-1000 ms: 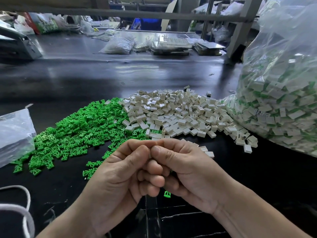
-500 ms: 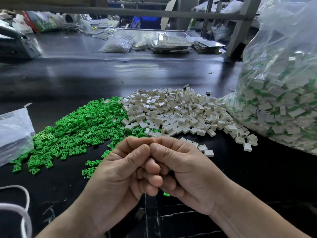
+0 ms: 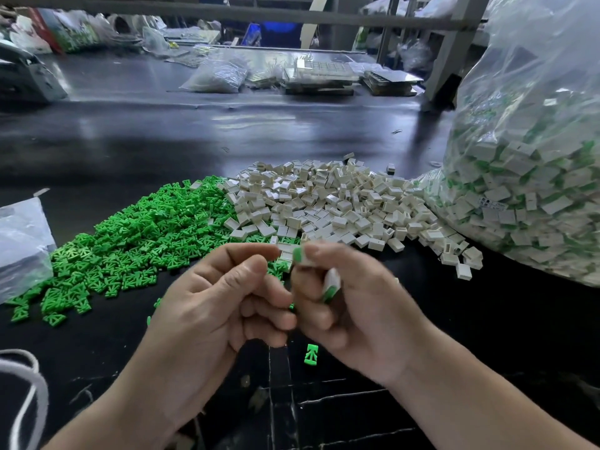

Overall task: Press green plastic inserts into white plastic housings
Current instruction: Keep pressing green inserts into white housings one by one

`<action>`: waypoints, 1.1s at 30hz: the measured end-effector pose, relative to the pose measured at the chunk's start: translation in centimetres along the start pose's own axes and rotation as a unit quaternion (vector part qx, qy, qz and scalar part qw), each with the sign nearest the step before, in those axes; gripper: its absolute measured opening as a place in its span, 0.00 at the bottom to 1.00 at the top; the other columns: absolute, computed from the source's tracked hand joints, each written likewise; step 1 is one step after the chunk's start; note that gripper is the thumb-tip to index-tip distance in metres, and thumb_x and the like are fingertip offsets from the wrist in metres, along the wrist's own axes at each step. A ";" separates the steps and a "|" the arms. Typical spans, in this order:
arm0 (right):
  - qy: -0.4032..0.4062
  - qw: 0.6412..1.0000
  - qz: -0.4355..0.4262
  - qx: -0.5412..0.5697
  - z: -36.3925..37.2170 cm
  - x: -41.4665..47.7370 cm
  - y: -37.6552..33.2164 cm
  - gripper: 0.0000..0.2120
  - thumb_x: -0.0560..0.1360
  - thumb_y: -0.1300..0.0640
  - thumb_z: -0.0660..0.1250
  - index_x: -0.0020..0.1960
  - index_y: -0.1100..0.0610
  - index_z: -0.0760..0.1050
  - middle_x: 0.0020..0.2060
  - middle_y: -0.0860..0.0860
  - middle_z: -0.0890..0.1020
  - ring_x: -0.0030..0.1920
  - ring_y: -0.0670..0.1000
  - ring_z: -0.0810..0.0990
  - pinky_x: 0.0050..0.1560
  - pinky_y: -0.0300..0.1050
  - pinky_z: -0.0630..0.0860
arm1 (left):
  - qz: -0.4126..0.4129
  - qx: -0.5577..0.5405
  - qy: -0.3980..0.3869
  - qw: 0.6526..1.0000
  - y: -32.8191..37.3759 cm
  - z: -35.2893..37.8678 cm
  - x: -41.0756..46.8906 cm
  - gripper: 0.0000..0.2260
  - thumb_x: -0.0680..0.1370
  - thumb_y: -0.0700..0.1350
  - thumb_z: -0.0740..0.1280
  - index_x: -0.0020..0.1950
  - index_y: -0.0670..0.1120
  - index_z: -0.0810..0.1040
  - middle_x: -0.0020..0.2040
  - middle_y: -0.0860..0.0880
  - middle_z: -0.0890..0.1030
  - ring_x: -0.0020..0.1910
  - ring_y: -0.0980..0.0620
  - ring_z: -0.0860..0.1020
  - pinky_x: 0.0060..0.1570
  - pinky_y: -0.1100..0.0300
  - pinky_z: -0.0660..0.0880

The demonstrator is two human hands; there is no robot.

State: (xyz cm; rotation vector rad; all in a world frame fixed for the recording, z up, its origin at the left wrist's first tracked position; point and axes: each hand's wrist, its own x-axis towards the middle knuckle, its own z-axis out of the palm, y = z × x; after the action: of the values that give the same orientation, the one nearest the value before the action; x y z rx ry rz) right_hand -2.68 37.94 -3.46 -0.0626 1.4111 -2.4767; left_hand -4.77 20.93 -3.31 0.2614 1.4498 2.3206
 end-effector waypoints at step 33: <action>0.238 0.585 0.023 -0.775 -5.8 1.1 -1.6 0.13 0.79 0.41 0.64 0.60 0.44 0.77 0.52 0.47 0.81 0.53 0.52 0.79 0.48 0.46 0.73 | 0.228 0.609 -0.079 0.756 -2.5 -0.3 -0.7 0.09 0.73 0.51 0.69 0.53 0.55 0.79 0.48 0.64 0.79 0.46 0.69 0.75 0.45 0.79 0.68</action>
State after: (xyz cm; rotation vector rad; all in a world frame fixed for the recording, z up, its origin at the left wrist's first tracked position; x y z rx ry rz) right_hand -5.12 43.26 -5.23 0.2902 3.1614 -0.3987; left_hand -3.67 21.30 -5.64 1.2138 2.7994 1.1349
